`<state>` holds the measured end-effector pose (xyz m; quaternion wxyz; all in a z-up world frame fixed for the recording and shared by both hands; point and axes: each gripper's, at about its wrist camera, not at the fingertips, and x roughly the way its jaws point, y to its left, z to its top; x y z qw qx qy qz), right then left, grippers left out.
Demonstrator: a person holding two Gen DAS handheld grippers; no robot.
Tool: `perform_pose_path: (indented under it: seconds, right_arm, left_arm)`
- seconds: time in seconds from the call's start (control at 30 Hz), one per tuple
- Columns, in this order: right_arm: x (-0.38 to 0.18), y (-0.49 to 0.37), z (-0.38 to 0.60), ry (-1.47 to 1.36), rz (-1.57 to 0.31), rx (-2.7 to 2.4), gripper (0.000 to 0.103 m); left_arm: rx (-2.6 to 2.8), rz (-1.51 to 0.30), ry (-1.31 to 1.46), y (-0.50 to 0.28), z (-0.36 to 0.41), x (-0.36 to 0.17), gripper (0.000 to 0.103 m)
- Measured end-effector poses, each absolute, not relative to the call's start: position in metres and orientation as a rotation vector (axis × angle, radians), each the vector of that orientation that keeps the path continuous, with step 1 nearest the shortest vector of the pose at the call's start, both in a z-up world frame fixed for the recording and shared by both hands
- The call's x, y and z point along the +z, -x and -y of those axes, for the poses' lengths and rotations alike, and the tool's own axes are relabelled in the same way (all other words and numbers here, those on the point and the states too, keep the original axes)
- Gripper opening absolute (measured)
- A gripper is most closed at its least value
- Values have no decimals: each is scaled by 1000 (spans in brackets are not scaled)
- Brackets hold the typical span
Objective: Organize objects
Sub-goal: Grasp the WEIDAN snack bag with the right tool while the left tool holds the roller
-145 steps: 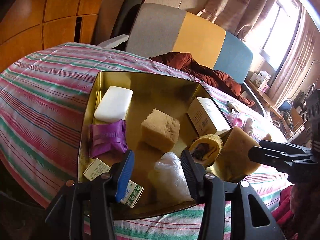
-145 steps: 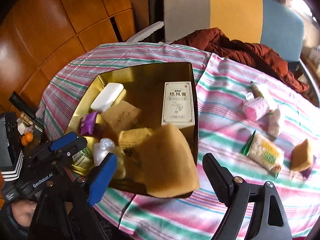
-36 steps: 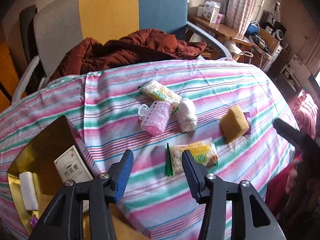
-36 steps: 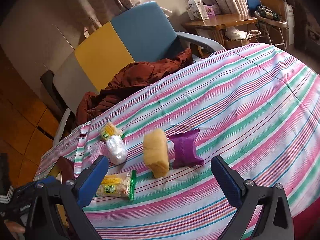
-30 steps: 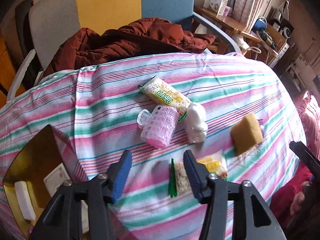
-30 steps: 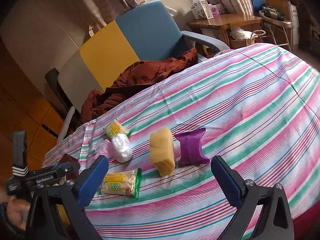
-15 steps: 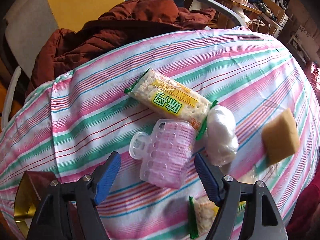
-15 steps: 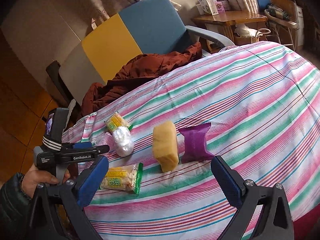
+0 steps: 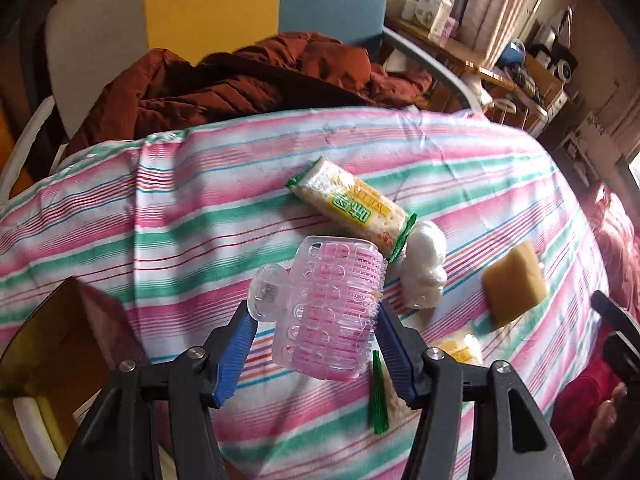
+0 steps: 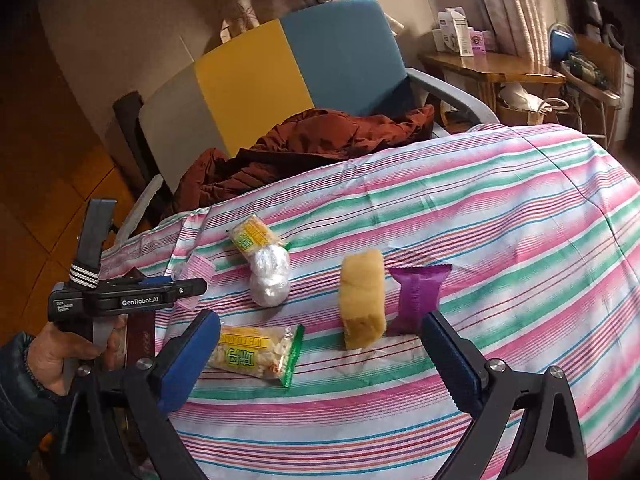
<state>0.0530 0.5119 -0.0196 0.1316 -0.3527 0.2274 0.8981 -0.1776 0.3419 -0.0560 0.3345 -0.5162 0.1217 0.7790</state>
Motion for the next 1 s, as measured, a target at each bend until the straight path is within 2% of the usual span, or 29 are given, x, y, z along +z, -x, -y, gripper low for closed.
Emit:
perform_pose_path:
  seconds: [0.13,0.2,0.27,0.47,0.67,0.73,0.8,0.9,1.0]
  right_arm:
    - [-13,-26,-496,1078,-565,2654,94]
    - [-12,-9,-489,1114,-541,2680,85]
    - [-14,13,-482,1164,-510,2695,81]
    - [-58,85,-468,1389,-404,2587,77]
    - [-84,105,-472,1464,-450,2508,75]
    - [-83,101,-464,1523,-464,2554,76]
    - [-80,94,-452,1596,-377,2615,89]
    - [-82,78,-439,1751,-303,2730,95]
    - [-95,72,-426,1872,-122,2725,101]
  left_arm:
    - [2060,-229,1299,175,-319,-33,61]
    - [2079,-197,1259,169,-308,-21,61]
    - [2085,-167,1235,165,-297,-11,61]
    - [2110,-64,1192,155,-263,7,61]
    - [2124,-28,1197,157,-240,7,61]
    - [2121,-1,1211,158,-234,5,61]
    - [2119,12,1210,157,-228,5,61]
    - [2122,18,1209,154,-223,6,61]
    - [2127,33,1213,148,-216,6,61]
